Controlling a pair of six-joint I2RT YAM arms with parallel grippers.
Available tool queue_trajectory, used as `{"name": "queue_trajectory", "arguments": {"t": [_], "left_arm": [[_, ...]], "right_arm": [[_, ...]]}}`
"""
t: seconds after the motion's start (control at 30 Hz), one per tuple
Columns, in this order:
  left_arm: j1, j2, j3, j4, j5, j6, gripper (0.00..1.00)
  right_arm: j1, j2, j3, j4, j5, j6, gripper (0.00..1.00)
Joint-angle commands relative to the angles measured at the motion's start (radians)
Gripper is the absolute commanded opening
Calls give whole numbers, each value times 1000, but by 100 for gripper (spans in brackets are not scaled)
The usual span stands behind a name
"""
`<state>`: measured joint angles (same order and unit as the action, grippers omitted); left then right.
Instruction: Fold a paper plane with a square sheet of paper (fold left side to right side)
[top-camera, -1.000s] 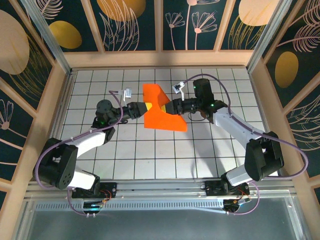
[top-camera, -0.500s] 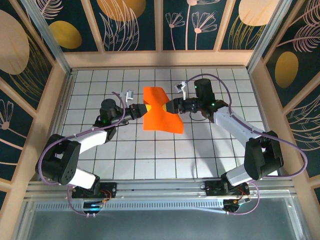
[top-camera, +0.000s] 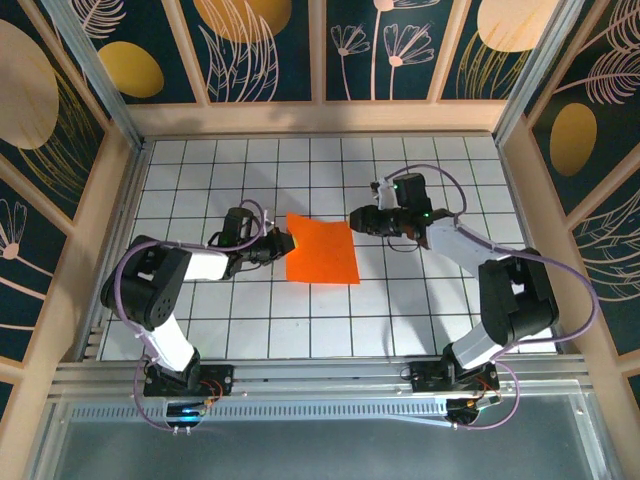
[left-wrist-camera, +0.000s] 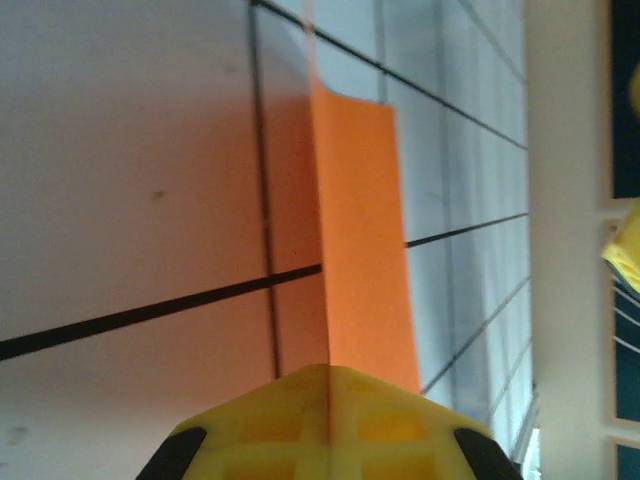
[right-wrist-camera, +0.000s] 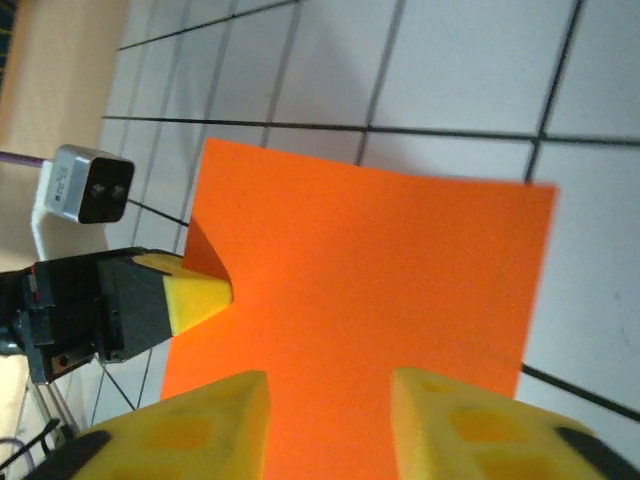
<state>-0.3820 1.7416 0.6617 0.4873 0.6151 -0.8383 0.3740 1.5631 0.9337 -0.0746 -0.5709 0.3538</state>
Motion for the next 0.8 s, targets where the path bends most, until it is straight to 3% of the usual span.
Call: {"name": "queue_trajectory", "arguments": {"t": [0.0,0.2,0.5,0.77], "left_arm": [[-5,26,51,-119,-48,71,0],[-5,41,83,-183,-62,112,0],[-6,40,92,-191,-53,114,6],[-21,6,114,-183,4,107,29]], "right_arm": [[13,46,-4,42,57,18,26],[37,173,28,18,73,8,3],[62,275,47,-25,144,-3,1],[63,308,37,-67,195,-46,1]]}}
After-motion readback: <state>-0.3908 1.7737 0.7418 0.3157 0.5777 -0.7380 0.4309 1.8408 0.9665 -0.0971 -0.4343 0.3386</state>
